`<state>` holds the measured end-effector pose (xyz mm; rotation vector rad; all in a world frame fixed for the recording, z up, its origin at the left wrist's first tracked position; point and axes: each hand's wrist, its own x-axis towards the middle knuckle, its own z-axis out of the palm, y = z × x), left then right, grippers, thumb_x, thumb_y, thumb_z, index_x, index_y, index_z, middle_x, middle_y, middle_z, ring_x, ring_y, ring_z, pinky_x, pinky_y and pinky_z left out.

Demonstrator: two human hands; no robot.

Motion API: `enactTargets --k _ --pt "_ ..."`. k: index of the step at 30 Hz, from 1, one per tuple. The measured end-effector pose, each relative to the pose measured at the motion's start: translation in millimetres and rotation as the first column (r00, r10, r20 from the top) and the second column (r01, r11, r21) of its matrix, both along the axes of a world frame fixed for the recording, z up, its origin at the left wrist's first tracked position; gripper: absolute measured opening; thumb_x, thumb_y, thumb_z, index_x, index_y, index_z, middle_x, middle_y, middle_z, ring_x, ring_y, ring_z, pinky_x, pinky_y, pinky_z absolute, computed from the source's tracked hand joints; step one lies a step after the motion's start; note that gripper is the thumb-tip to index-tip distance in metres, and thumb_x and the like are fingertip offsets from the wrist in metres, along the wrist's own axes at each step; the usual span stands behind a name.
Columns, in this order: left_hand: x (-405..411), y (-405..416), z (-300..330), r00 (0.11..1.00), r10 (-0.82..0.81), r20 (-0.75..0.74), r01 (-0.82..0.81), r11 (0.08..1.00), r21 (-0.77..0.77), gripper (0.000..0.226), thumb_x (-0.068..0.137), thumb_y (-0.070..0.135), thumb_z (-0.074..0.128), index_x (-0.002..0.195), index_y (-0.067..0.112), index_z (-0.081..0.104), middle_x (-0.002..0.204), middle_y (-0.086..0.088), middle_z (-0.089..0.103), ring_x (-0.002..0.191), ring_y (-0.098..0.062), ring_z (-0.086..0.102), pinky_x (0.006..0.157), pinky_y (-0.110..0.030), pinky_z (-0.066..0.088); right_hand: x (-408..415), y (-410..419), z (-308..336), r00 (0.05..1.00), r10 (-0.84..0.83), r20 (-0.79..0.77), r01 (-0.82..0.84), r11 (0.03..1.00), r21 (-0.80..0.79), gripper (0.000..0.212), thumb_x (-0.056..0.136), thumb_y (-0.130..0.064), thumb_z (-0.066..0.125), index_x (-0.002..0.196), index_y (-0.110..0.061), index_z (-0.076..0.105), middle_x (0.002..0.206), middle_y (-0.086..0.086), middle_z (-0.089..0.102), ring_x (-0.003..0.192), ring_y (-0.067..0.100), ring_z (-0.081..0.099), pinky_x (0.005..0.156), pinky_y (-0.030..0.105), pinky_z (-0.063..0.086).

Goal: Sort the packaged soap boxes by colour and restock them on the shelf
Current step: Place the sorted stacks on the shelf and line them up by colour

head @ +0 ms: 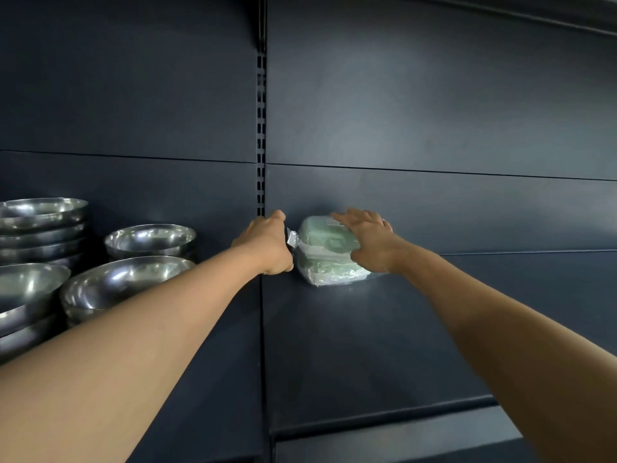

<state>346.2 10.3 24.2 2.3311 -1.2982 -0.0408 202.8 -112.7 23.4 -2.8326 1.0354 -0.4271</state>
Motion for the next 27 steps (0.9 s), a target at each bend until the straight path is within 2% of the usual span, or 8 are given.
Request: enactTargets --k 5,9,11,15,18,21,24,27 --pt "-24.5 18.6 3.6 0.999 -0.044 -0.004 0.044 0.998 -0.037 0.074 0.079 0.015 0.073 0.142 0.02 0.034 0.141 -0.004 0.043 0.126 -0.024 0.044 0.092 -0.033 0.043 -48.2 27.0 -3.7 0.994 -0.003 0.11 0.0 1.0 0.023 0.071 0.083 -0.006 0.054 0.147 -0.022 0.027 0.151 0.005 0.028 0.139 0.026 0.017 0.114 0.041 0.022" --pt "-61.3 44.8 4.9 0.997 -0.073 0.003 0.073 0.996 -0.048 0.067 0.08 0.017 0.072 0.139 0.02 0.039 0.138 -0.002 0.047 0.124 -0.021 0.044 0.084 -0.027 0.04 -101.6 56.9 -6.0 0.986 0.007 0.167 -0.016 0.999 0.051 0.058 0.084 -0.011 0.056 0.14 -0.018 0.041 0.138 0.006 0.047 0.127 0.024 0.042 0.1 0.03 0.038" --pt "-82.6 60.8 4.8 0.997 -0.081 -0.011 0.08 0.995 -0.056 0.066 0.08 0.018 0.072 0.139 0.021 0.041 0.139 -0.002 0.046 0.124 -0.02 0.044 0.087 -0.027 0.041 -130.5 76.8 -6.4 0.983 0.015 0.184 -0.022 0.999 0.034 0.052 0.085 -0.01 0.055 0.135 -0.016 0.046 0.128 0.006 0.053 0.114 0.022 0.052 0.087 0.023 0.039" --pt "-136.4 98.4 -1.3 0.993 -0.098 -0.061 0.091 0.99 -0.103 0.059 0.079 0.022 0.072 0.133 0.022 0.046 0.133 -0.003 0.05 0.115 -0.02 0.051 0.095 -0.033 0.045 -189.5 124.4 -16.2 0.969 0.06 0.239 -0.062 0.998 0.002 0.045 0.086 -0.008 0.056 0.13 -0.012 0.051 0.117 0.005 0.057 0.098 0.017 0.056 0.075 0.011 0.031" --pt "-183.8 130.5 -14.3 0.989 -0.135 -0.062 0.123 0.978 -0.166 0.051 0.081 0.023 0.07 0.127 0.021 0.051 0.126 0.0 0.056 0.114 -0.02 0.053 0.094 -0.034 0.045 -229.3 160.1 -39.9 0.96 0.088 0.266 -0.101 0.994 0.034 0.042 0.085 -0.006 0.055 0.127 -0.012 0.053 0.111 0.004 0.06 0.091 0.017 0.054 0.075 0.014 0.034" --pt "-229.5 162.8 -38.6 0.986 -0.158 -0.047 0.149 0.975 -0.162 0.046 0.082 0.023 0.069 0.124 0.023 0.053 0.115 0.004 0.059 0.11 -0.018 0.055 0.093 -0.036 0.047 -260.3 186.0 -78.5 0.977 0.091 0.194 -0.109 0.991 0.084 0.042 0.085 -0.01 0.057 0.127 -0.015 0.052 0.112 0.001 0.061 0.099 0.018 0.056 0.085 0.027 0.043" --pt "-263.5 189.1 -78.2 0.978 -0.19 -0.084 0.182 0.979 -0.088 0.04 0.081 0.02 0.066 0.119 0.025 0.055 0.105 0.008 0.06 0.103 -0.017 0.057 0.09 -0.04 0.05 -284.6 206.1 -121.6 0.988 0.104 0.115 -0.124 0.975 0.184 0.043 0.087 -0.011 0.056 0.129 -0.015 0.05 0.112 0.004 0.06 0.102 0.022 0.055 0.087 0.033 0.046" --pt "-285.2 210.4 -125.8 0.97 -0.189 -0.152 0.2 0.978 0.058 0.04 0.083 0.026 0.066 0.121 0.027 0.053 0.107 0.008 0.057 0.101 -0.015 0.056 0.091 -0.041 0.049 -304.5 222.0 -162.5 0.993 0.112 0.029 -0.115 0.955 0.274 0.043 0.088 -0.012 0.056 0.13 -0.014 0.049 0.114 0.006 0.057 0.106 0.024 0.053 0.09 0.038 0.046"
